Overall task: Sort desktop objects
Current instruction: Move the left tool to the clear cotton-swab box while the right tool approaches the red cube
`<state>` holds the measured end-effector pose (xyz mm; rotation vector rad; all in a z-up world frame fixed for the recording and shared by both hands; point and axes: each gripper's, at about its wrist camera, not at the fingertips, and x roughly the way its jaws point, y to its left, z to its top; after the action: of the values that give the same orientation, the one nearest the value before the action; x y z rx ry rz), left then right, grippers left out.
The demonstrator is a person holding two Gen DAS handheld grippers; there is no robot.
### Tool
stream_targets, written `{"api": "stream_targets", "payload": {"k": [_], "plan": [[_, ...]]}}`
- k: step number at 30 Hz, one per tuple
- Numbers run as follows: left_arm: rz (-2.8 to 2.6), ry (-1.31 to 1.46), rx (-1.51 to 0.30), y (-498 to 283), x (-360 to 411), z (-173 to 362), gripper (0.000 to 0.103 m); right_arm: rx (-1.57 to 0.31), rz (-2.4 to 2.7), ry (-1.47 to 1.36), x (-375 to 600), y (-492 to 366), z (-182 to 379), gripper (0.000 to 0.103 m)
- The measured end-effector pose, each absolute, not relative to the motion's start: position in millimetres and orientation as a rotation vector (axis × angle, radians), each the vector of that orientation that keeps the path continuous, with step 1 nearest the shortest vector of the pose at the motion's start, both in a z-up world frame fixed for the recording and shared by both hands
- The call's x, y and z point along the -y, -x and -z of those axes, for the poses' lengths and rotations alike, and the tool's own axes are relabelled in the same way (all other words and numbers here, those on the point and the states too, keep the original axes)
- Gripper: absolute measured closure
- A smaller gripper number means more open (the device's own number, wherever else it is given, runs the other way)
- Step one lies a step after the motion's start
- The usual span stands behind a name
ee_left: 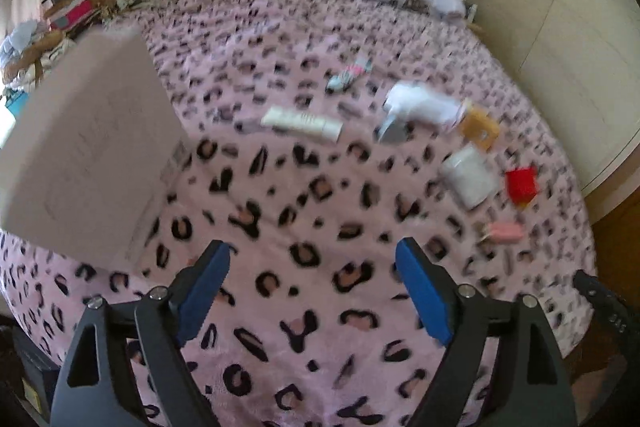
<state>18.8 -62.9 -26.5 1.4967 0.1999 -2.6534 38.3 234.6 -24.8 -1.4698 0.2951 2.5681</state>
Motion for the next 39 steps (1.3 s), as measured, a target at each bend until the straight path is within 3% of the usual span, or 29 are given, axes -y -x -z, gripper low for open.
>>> {"api": "stream_targets", "payload": {"k": [7,18,30,39], "plan": [[2.55,-1.579,-0.237,-6,84,78,0.017,-0.448,-2.514,1.548,-240,-34,90,0.058],[2.57,-1.531,-0.261,53,85,65,0.017,-0.341,-2.628,1.5,-218,20,81,0.058],[2.733,-1.654,-0.201,99,-32,70,0.016,-0.407,-2.537,1.443,-283,26,89,0.057],[2.627,-1.767,-0.341,143,-84,101,0.015,-0.396,-2.598,1.375,-311,82,77,0.057]]}}
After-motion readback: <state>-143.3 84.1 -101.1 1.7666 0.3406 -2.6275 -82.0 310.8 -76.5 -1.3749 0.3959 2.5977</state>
